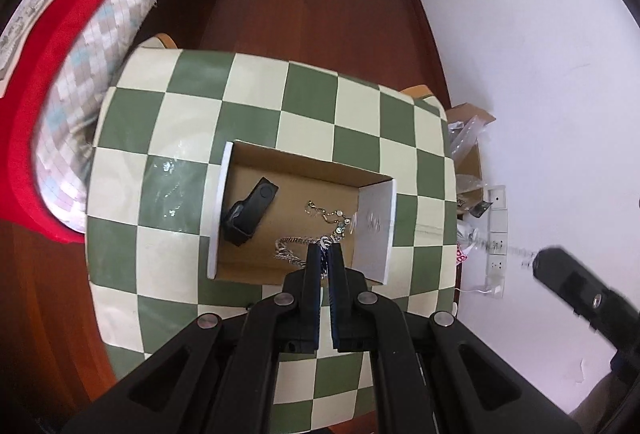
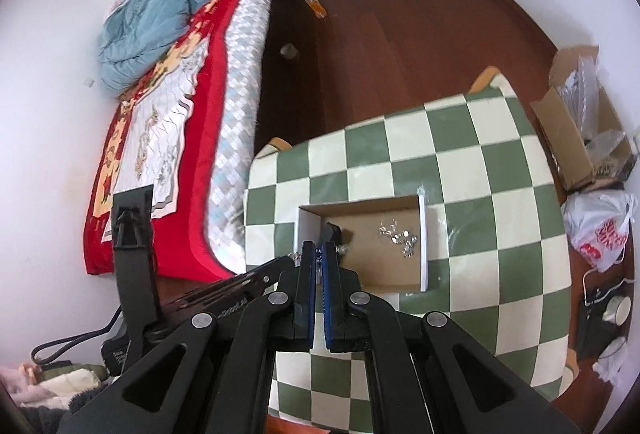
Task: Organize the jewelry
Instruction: 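Open both grippers over the box to drop the curb chain and earring, then lift both grippers away from the box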
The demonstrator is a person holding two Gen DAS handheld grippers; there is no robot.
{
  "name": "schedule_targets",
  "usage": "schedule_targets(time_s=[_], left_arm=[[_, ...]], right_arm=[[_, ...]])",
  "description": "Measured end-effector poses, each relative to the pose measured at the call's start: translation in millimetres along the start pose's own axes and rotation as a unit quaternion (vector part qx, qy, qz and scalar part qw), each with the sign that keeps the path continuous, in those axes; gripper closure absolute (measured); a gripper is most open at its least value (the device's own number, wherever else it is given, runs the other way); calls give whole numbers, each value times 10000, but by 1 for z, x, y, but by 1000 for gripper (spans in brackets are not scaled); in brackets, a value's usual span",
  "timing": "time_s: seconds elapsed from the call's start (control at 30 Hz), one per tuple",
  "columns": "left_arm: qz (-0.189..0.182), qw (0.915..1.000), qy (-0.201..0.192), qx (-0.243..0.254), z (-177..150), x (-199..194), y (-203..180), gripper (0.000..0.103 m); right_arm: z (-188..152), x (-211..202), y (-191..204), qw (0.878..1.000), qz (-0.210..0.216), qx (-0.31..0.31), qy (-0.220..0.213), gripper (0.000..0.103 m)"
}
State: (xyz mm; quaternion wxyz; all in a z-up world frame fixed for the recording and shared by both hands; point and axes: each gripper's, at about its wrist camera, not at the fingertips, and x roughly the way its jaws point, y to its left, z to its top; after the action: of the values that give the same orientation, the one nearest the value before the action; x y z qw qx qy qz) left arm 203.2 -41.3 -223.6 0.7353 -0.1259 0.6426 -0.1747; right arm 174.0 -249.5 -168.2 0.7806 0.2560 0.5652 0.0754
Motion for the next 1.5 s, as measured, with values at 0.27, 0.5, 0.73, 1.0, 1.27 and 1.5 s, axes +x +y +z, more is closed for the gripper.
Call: schedule_targets(time_s=[0.27,0.5,0.73,1.0,1.27,1.5], left_arm=[[-239,9981,559,-120,15,45,-1,102],[-389,9957,822,-159,19,64,-8,98],[408,9988,263,-29,23,34,-4,14],[2127,9741,-671,366,11,-6,14,0],[2646,9590,-892,487,-13,-14,18,0],[2645,9583,-955,508,-29,-40,6,0]], right_arm=[[-6,48,-29,9980,-66,346,522,100],[-17,99,-62,9904,-96,782,1132,99],[-27,115,-78,9861,-502,903,1303,64],[-30,105,-60,9752,-1998,13,948,9],[-40,93,-38,9684,-2394,-402,567,3],[-53,67,-14,9695,-2367,-578,265,2]])
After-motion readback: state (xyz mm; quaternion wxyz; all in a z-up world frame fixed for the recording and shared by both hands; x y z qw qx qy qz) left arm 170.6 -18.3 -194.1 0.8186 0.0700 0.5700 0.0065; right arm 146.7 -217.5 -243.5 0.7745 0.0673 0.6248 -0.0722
